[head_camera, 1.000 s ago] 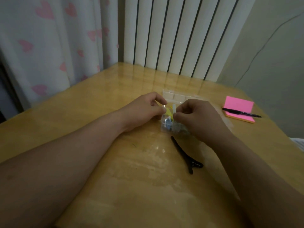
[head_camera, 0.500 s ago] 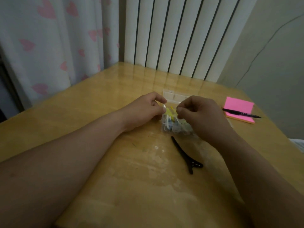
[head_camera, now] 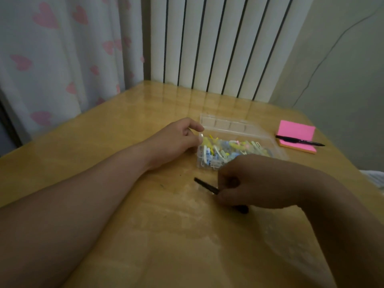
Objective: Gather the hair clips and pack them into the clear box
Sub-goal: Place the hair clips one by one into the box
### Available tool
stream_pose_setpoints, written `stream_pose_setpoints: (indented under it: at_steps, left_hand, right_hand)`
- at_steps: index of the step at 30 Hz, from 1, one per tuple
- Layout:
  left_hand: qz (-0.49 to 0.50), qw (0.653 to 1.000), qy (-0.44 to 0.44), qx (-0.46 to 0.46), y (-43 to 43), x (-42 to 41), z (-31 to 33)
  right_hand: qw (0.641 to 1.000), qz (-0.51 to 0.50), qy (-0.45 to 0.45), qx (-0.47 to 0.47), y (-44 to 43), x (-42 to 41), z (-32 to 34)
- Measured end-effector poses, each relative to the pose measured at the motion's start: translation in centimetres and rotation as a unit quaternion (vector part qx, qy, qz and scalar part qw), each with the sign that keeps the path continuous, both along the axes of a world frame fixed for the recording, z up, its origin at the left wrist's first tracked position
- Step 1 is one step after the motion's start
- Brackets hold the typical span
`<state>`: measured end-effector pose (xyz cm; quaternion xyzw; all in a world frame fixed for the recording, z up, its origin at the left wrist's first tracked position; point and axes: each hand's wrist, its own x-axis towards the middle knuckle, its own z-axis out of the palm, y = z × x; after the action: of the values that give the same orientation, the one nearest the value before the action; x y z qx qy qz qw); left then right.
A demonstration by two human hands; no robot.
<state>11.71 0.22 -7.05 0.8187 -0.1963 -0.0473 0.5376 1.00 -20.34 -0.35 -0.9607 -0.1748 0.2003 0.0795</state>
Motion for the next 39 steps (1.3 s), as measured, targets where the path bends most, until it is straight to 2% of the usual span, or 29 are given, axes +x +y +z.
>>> stream_pose_setpoints:
  at_steps: [2, 4, 5, 7, 8, 10, 12, 17, 24, 26, 30, 34, 39]
  left_hand:
    - [0.0, 1.0, -0.001, -0.002, 0.0, 0.1, -0.1]
    - [0.002, 1.0, 0.0, -0.002, -0.1, 0.0, -0.1]
    - [0.005, 1.0, 0.0, -0.003, -0.1, 0.0, -0.1]
    - [0.007, 1.0, 0.0, -0.007, -0.1, 0.0, -0.2]
    - [0.005, 1.0, 0.0, -0.008, 0.0, 0.0, -0.2]
    - [0.004, 1.0, -0.001, -0.01, 0.0, 0.0, -0.4]
    - [0.0, 1.0, 0.0, -0.011, 0.0, 0.1, -0.3]
    - [-0.002, 1.0, 0.004, -0.012, 0.0, 0.0, -0.1]
    - [-0.002, 1.0, 0.0, -0.01, -0.1, 0.2, -0.3]
    - [-0.001, 1.0, 0.0, -0.008, 0.0, 0.2, -0.4]
    - [-0.004, 1.0, 0.001, -0.007, 0.1, 0.2, -0.3]
    - [-0.009, 1.0, 0.002, -0.012, 0.0, 0.3, -0.5]
    - [-0.007, 1.0, -0.001, -0.009, 0.1, 0.4, -0.5]
  right_hand:
    - [0.986, -0.011, 0.0, 0.164, -0.7, -0.1, 0.6]
    - [0.938, -0.06, -0.039, 0.34, -2.5, 0.6, 1.3]
    - [0.91, -0.088, -0.073, 0.399, -3.7, 1.1, 1.5]
    - [0.862, -0.148, -0.142, 0.463, -6.2, 2.2, 1.3]
    - [0.849, -0.179, -0.17, 0.467, -7.3, 2.7, 1.0]
    - [0.847, -0.229, -0.191, 0.441, -9.1, 3.5, 0.4]
    - [0.855, -0.262, -0.173, 0.412, -9.6, 3.8, -0.3]
    - [0.869, -0.283, -0.186, 0.36, -9.1, 4.1, -0.7]
    - [0.901, -0.205, -0.297, 0.239, -8.2, 3.2, -0.3]
    - [0.911, -0.196, -0.289, 0.219, -8.2, 3.4, -0.6]
    - [0.915, -0.209, -0.249, 0.24, -8.1, 3.8, -1.2]
    - [0.924, -0.172, -0.298, 0.164, -8.2, 3.8, -1.8]
    - [0.928, -0.132, -0.331, 0.113, -8.5, 4.1, -2.1]
